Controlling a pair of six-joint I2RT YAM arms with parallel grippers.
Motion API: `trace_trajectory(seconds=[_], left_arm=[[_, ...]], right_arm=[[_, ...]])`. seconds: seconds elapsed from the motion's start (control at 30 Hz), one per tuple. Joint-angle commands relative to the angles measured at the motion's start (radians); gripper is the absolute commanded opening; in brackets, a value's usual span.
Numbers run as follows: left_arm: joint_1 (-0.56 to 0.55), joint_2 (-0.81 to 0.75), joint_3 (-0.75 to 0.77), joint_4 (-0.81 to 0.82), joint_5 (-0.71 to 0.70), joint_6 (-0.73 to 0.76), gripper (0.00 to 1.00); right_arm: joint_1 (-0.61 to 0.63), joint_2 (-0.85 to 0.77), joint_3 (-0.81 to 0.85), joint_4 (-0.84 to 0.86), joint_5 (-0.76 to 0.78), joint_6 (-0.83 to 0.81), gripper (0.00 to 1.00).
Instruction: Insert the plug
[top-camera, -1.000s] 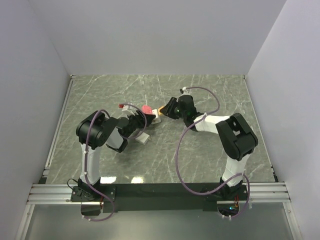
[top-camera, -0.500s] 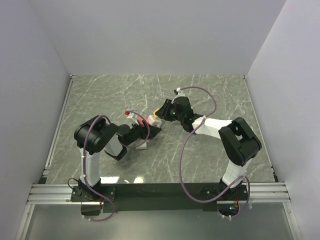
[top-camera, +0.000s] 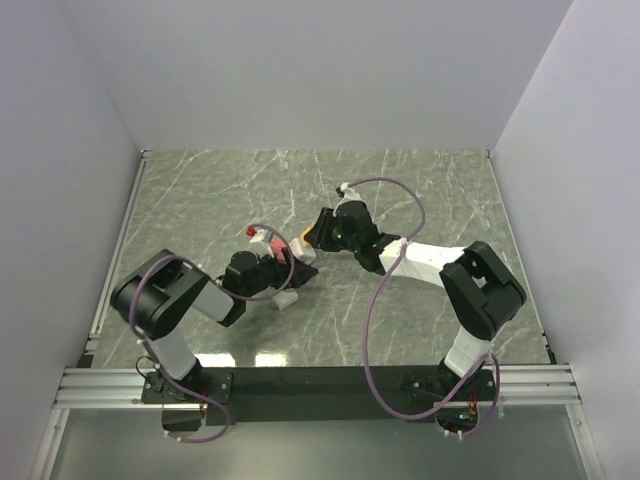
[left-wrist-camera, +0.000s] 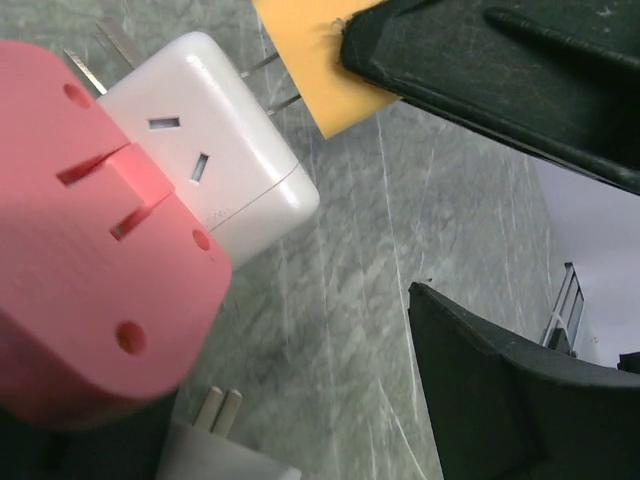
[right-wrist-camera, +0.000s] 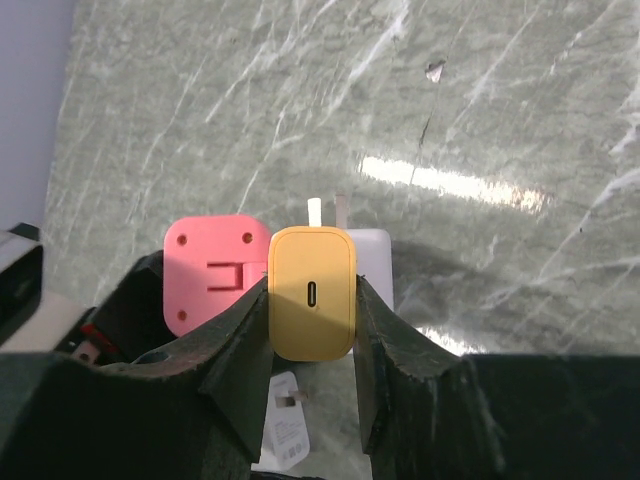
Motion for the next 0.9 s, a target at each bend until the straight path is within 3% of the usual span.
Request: trace_trajectory(seconds=[0.0,0.07,0.4,0.7,0.8,0.87], left_arm=[[-0.009,-0.105,-0.013,-0.155,-0.014,0.037,0.91],[-0.009,-0.157,-0.007,-0.260,-0.053,0.049,0.92],[-0.009,-0.318,-0.057,-0.427,-0.114,0.049,0.94],[-0.008,-0.761,-0.113,-0.700,-0.162,0.075,0.96],[-0.005,-0.935,-0.111,-0.795,-0.238,0.099,0.99],[0.006,-0.970,-0.108,-0.832,-0.268,0.115,1.00]], right_arm=[[0.016,-0.073,-0.015,-0.018,0.045,-0.030,0.00],[0.018,-0.079,-0.015,-0.014,0.044,-0.035,0.00],[0.033,-0.025,0.013,0.012,-0.001,-0.030,0.00],[0.038,-0.068,0.040,-0.004,-0.010,-0.056,0.00],[0.041,-0.083,0.080,-0.064,-0.024,-0.105,0.00],[0.046,-0.091,0.105,-0.116,-0.027,-0.142,0.00]])
